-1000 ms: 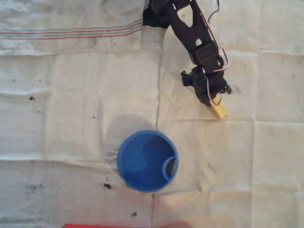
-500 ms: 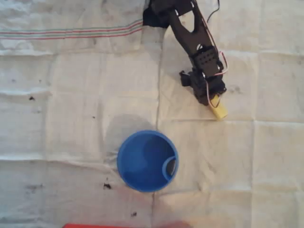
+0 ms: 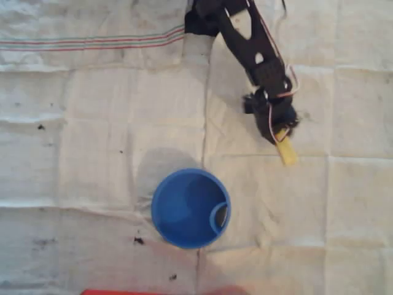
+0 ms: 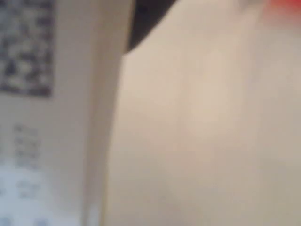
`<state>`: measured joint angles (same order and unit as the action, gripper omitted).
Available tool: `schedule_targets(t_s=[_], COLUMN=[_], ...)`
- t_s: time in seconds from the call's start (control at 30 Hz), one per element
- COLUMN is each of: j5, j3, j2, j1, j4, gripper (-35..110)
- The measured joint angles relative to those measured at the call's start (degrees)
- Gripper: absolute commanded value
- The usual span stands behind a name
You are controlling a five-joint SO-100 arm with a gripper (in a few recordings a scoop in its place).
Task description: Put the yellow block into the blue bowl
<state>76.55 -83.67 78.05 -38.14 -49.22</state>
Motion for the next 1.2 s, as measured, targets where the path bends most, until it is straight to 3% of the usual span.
schedule_targets(t_s=[0.6,0.87,1.2], j5=[-3.9,-3.9,-3.8], j3=[0.8,0.8,0.8], j2=[3.8,-2.2,-10.8], j1=[22.4,29.9,30.2], j4=[0.8,14.9,29.1], gripper=[0,0,1])
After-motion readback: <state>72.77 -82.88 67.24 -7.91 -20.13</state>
